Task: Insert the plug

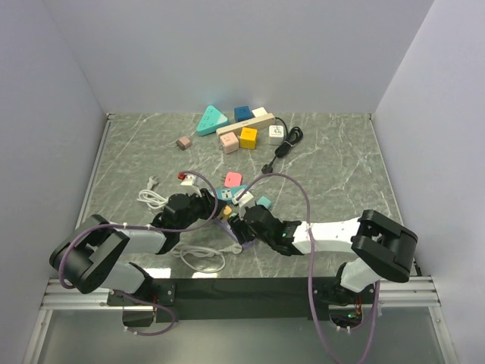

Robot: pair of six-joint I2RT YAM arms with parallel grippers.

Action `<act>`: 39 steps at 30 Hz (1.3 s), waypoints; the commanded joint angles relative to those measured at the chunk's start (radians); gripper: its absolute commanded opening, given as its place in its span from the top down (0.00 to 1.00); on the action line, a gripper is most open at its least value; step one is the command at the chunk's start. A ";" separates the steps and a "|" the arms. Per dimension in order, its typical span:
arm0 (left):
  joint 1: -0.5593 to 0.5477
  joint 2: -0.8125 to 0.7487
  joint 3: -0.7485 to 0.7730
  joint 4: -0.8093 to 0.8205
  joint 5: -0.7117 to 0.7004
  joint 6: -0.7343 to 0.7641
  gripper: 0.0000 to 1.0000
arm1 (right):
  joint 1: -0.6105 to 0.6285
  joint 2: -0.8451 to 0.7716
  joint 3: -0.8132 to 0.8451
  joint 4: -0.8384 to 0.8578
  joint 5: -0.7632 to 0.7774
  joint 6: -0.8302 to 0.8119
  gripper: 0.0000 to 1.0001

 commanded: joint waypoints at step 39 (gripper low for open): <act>0.056 -0.461 -0.116 -0.279 -0.166 0.015 0.38 | -0.059 0.156 0.310 -0.123 -0.078 -0.197 0.44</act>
